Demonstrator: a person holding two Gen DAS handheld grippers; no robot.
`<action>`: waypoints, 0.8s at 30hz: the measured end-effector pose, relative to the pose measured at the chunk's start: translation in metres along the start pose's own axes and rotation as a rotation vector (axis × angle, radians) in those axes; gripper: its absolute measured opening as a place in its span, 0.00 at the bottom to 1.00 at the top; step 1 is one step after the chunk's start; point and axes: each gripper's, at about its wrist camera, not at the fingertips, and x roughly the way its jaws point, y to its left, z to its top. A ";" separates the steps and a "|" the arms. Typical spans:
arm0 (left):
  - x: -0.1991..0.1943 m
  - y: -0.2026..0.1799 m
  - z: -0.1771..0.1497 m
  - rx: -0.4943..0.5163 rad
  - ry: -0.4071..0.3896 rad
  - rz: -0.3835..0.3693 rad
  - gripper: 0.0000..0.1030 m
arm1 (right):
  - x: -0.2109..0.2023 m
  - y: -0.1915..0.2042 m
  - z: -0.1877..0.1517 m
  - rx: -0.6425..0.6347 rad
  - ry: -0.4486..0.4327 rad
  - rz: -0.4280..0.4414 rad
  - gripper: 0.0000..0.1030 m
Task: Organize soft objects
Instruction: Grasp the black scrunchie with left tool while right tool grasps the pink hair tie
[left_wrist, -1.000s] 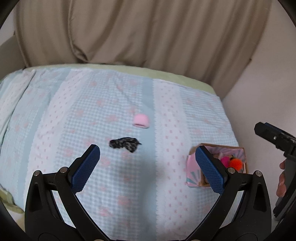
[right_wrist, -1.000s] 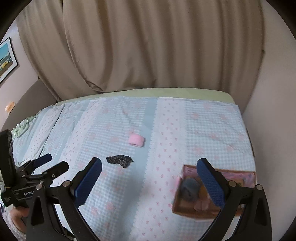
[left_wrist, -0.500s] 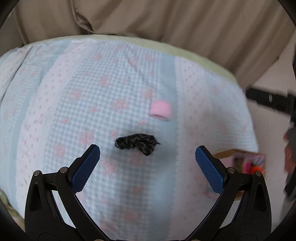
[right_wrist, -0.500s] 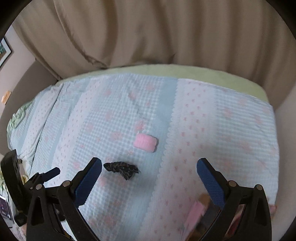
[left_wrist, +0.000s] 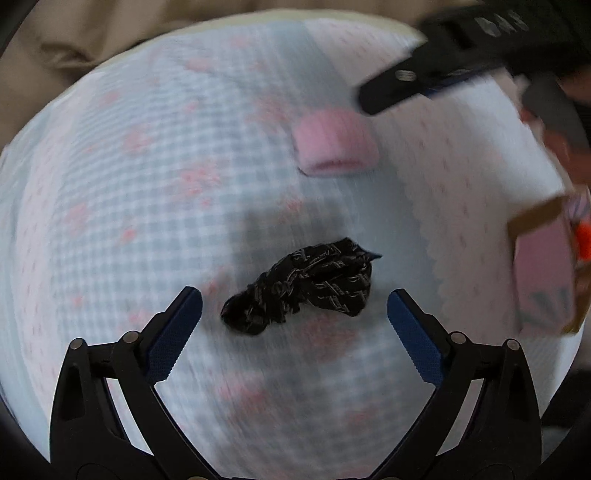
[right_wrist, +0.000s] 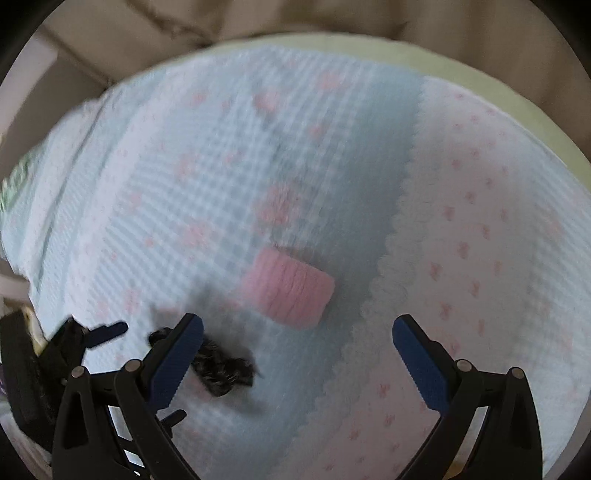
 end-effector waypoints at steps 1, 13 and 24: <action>0.006 -0.002 0.001 0.029 0.012 -0.007 0.94 | 0.009 0.003 0.003 -0.037 0.014 -0.008 0.99; 0.066 -0.013 0.012 0.233 0.145 -0.084 0.67 | 0.090 0.031 0.022 -0.392 0.206 -0.060 0.77; 0.059 -0.007 0.008 0.244 0.164 -0.094 0.34 | 0.089 0.041 0.003 -0.454 0.169 -0.134 0.45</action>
